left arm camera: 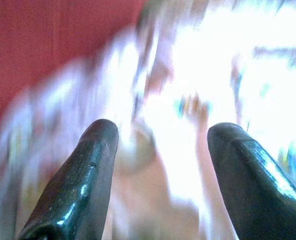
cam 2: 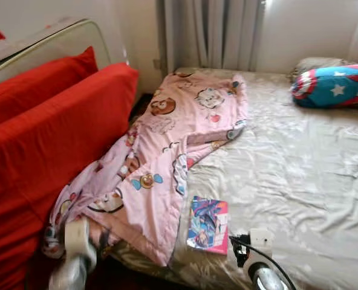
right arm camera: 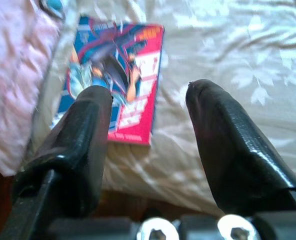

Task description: Clean up the room

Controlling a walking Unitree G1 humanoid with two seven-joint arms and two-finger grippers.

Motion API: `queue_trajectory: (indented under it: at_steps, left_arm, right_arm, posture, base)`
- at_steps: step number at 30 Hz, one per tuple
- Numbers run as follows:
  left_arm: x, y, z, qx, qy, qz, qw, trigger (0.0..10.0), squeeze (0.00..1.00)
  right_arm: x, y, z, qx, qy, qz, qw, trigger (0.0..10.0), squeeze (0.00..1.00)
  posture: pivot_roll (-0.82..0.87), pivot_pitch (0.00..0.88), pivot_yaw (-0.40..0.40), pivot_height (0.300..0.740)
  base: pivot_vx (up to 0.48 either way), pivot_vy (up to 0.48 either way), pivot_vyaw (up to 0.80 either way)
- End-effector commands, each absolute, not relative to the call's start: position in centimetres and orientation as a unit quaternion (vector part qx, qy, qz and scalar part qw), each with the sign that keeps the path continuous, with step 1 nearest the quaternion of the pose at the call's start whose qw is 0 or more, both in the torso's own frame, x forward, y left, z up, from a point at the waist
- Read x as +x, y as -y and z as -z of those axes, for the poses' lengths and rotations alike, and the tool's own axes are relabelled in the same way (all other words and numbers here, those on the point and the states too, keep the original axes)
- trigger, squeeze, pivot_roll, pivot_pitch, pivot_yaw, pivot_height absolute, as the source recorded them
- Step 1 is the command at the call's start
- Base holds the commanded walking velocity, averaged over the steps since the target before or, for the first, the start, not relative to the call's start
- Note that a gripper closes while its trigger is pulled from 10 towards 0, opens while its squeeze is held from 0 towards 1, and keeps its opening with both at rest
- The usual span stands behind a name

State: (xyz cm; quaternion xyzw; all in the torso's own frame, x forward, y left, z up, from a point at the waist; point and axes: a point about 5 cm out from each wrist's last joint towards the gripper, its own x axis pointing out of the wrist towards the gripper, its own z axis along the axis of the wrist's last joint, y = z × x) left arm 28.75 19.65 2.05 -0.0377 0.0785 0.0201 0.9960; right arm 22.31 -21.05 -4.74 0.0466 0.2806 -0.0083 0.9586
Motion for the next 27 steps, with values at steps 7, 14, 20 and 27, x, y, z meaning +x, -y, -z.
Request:
queue_trajectory:
  at_steps: [7, 14, 20, 27]
  left_arm:
    - [27.4, -20.2, -0.8, -0.055, -0.093, -0.024, 0.994, 10.0, 0.0]
    - [27.1, -20.2, -0.7, -0.052, -0.088, -0.01, 0.995, 10.0, 0.0]
    - [26.8, -20.3, -0.5, -0.055, -0.093, -0.016, 0.994, 10.0, 0.0]
    - [26.7, -19.9, -0.5, -0.065, -0.083, -0.018, 0.994, 10.0, 0.0]
  right_arm:
    - [22.1, 21.0, 4.7, 0.06, -0.263, 0.016, 0.963, 10.0, 0.0]
    - [29.5, 16.7, -2.2, 0.017, -0.069, -0.047, 0.996, 10.0, 0.0]
    - [30.2, 16.1, -3.3, 0.013, -0.044, -0.054, 0.997, 10.0, 0.0]
    - [30.2, 16.7, -3.0, 0.012, -0.059, -0.036, 0.998, 10.0, 0.0]
  posture:
    - [-0.05, 0.0, 0.06, 0.74]
    - [-0.06, 0.0, 0.062, 0.74]
    - [-0.07, 0.0, 0.051, 0.74]
    - [-0.06, 0.0, 0.035, 0.74]
  base:
    - [0.0, 0.0, 0.0]
    - [0.0, 0.0, 0.0]
    - [0.0, 0.0, 0.0]
    - [0.0, 0.0, 0.0]
